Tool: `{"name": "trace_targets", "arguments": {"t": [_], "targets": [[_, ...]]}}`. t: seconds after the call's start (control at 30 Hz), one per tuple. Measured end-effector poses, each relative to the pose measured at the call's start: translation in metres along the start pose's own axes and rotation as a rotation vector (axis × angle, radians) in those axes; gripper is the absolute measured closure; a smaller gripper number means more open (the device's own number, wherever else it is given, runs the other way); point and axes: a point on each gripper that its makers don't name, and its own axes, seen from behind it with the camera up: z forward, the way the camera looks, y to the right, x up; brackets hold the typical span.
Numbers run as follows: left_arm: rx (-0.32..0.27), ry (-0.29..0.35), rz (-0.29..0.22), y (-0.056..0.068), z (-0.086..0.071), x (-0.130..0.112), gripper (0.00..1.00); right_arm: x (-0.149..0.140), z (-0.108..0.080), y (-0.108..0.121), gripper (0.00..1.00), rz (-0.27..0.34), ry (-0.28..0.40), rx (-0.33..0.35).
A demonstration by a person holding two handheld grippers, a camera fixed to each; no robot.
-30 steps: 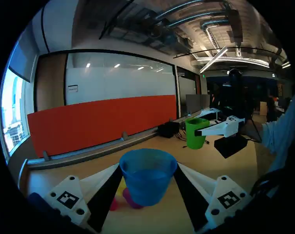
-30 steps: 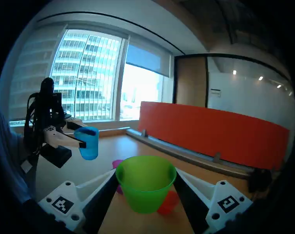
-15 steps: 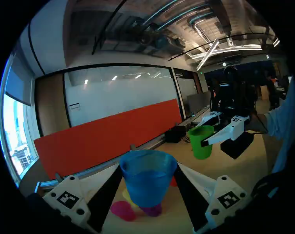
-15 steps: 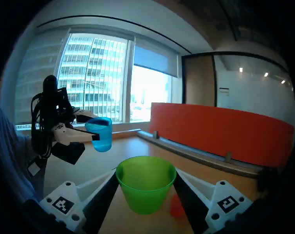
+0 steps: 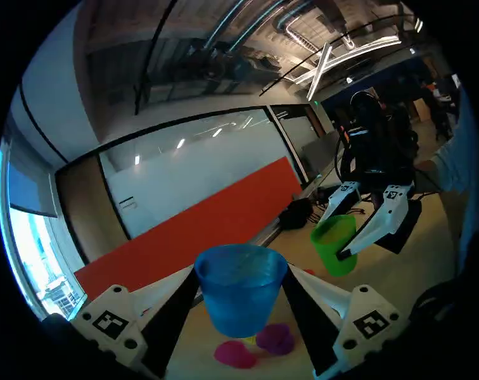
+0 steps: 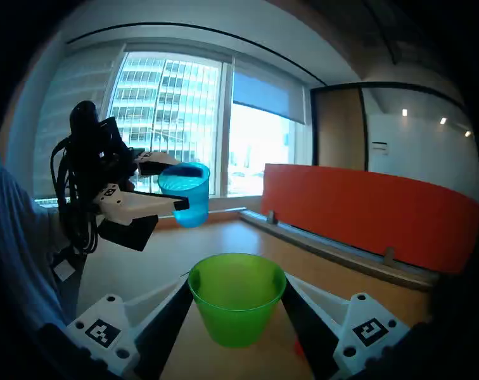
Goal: Pour water
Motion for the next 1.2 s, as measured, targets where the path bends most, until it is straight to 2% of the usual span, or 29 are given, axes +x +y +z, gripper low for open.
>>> {"name": "trace_targets", "arguments": {"t": [0.67, 1.2], "targets": [[-0.003, 0.008, 0.225, 0.001, 0.006, 0.032, 0.13, -0.012, 0.031, -0.037, 0.08, 0.006, -0.004, 0.108], [0.010, 0.013, 0.365, -0.002, 0.008, 0.046, 0.13, -0.015, 0.042, -0.061, 0.08, 0.005, -0.008, 0.168]]}}
